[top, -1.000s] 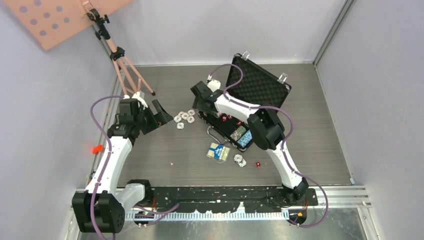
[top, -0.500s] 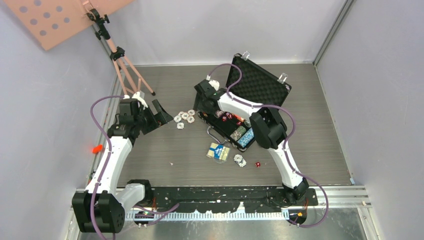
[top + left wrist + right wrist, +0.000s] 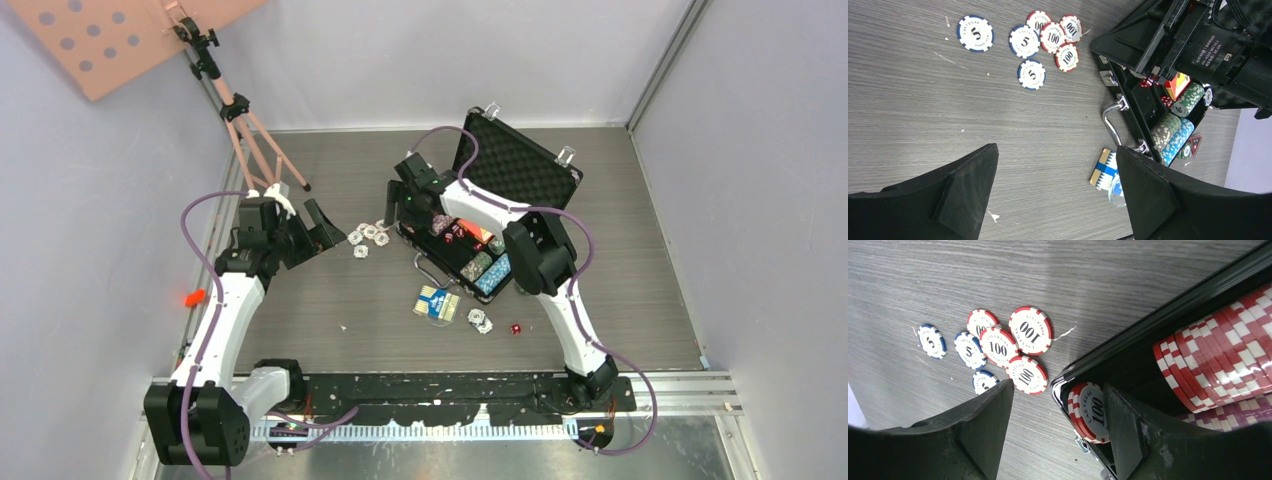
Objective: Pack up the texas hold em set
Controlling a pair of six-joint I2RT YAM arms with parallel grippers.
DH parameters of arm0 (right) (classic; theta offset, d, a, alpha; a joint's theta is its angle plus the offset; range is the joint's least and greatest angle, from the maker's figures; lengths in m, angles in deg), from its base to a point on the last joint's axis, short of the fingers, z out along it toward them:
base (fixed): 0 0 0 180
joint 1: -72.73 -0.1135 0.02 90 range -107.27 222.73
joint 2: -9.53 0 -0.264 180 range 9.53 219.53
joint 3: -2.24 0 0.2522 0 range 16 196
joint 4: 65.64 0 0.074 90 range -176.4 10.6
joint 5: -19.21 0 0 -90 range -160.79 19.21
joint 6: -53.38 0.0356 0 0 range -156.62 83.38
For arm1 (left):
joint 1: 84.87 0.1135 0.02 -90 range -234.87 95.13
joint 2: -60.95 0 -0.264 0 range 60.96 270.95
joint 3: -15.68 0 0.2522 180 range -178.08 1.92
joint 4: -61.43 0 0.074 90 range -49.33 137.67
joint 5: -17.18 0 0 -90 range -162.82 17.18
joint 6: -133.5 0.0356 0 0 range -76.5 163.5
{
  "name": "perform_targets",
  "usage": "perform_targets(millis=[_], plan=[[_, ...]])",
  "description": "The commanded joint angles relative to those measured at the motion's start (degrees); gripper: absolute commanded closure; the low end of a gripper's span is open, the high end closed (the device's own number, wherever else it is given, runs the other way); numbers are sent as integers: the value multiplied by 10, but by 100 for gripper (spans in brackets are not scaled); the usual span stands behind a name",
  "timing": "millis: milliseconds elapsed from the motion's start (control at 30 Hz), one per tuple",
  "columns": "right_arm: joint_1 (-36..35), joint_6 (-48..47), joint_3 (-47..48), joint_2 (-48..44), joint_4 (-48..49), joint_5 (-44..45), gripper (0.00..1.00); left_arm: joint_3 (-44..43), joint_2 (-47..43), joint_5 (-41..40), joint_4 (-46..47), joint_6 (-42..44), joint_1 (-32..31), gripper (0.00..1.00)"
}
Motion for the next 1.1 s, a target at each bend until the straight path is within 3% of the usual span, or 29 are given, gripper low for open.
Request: perform_targets(millis=[0, 233, 433, 700, 1067], plan=[[-6, -18, 29, -8, -12, -34, 26, -5, -2, 12, 13, 5, 2, 9], [-2, -70, 63, -15, -48, 4, 8, -8, 3, 16, 12, 4, 2, 9], [-3, -119, 81, -39, -70, -6, 4, -21, 9, 22, 0, 7, 2, 9], [-28, -232, 78, -57, -80, -21, 10, -39, 8, 3, -19, 22, 2, 9], [-37, -360, 202, 25, -130, -60, 25, -37, 9, -14, -19, 25, 2, 10]])
